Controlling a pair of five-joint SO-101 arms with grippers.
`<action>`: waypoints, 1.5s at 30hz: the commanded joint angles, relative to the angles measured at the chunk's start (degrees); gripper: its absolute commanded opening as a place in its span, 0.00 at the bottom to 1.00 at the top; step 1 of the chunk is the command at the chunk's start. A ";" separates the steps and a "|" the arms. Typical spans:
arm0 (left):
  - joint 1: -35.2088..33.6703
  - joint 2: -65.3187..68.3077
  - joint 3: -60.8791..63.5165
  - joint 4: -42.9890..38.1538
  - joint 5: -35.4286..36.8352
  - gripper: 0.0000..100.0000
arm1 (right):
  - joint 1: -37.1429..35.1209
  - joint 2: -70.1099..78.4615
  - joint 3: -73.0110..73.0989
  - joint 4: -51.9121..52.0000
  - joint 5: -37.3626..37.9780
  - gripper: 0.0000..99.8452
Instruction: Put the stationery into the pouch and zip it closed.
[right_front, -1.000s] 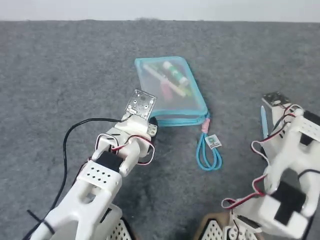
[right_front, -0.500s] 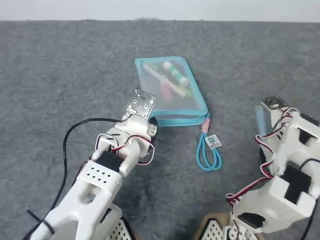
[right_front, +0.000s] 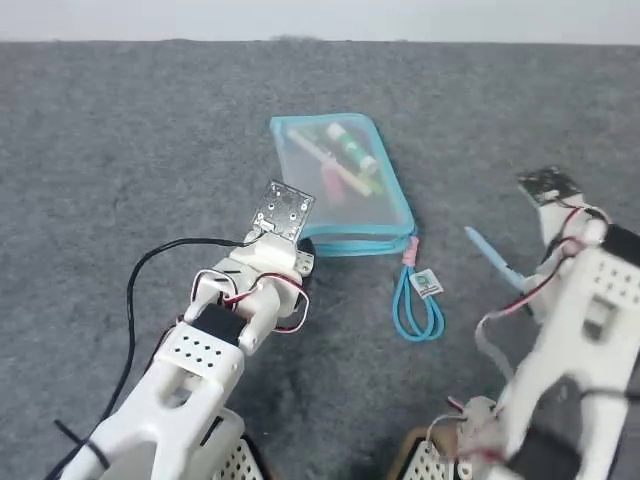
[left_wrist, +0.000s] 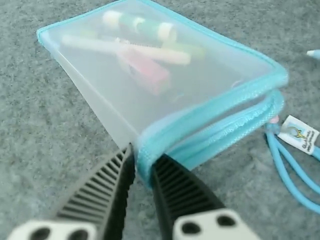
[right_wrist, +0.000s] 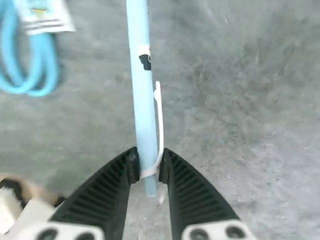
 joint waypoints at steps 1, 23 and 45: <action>-0.26 -0.35 -1.10 -1.85 -0.62 0.01 | -6.02 -13.14 -0.26 7.96 0.53 0.01; -0.26 -0.35 -1.36 -1.93 -0.70 0.01 | -32.57 -27.91 -0.35 15.08 -10.81 0.01; 0.18 -0.70 -1.54 -1.93 -0.62 0.01 | -45.67 1.54 -7.21 -4.44 -31.47 0.01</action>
